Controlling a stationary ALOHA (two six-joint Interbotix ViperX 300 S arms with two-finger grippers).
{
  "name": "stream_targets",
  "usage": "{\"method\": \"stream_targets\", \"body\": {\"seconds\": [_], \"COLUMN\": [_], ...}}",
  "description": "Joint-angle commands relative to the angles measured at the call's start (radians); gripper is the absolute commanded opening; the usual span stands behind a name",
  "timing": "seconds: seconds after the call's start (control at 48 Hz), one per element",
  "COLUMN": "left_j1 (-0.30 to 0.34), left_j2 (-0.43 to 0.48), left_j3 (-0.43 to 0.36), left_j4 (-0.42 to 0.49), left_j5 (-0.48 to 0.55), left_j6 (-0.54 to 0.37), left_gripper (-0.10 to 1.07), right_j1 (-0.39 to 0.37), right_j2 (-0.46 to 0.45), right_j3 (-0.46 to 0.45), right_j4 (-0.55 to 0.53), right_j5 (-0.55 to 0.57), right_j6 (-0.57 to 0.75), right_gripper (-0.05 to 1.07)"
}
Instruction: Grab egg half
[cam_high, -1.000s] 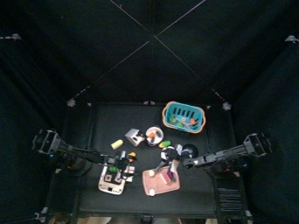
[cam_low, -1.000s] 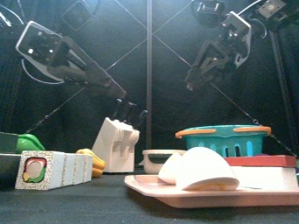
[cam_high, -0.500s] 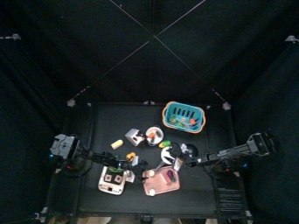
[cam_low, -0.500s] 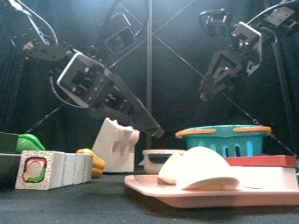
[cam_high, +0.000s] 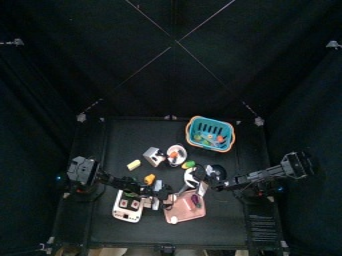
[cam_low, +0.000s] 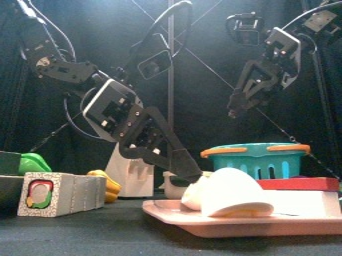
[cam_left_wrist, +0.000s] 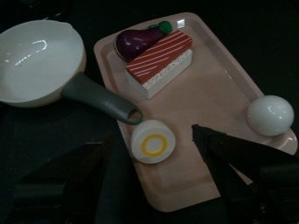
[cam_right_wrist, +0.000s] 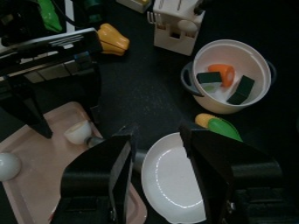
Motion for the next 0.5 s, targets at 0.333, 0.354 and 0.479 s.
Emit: {"method": "stream_targets", "body": {"seconds": [0.333, 0.354, 0.479], "left_j1": [0.005, 0.005, 0.008], "left_j2": [0.025, 0.025, 0.026], "left_j3": [-0.034, -0.034, -0.034], "left_j4": [-0.017, -0.017, -0.023], "left_j5": [0.002, 0.002, 0.003], "left_j6": [0.002, 0.002, 0.002], "left_gripper": [1.02, 1.02, 1.01], "right_j1": [-0.005, -0.005, -0.006], "right_j2": [0.000, 0.002, 0.000], "right_j3": [-0.014, -0.014, -0.014], "right_j4": [-0.005, -0.005, -0.005], "right_j5": [-0.002, -0.002, -0.002], "right_j6": [0.002, 0.002, 0.002], "right_gripper": [0.80, 0.80, 0.80]}}
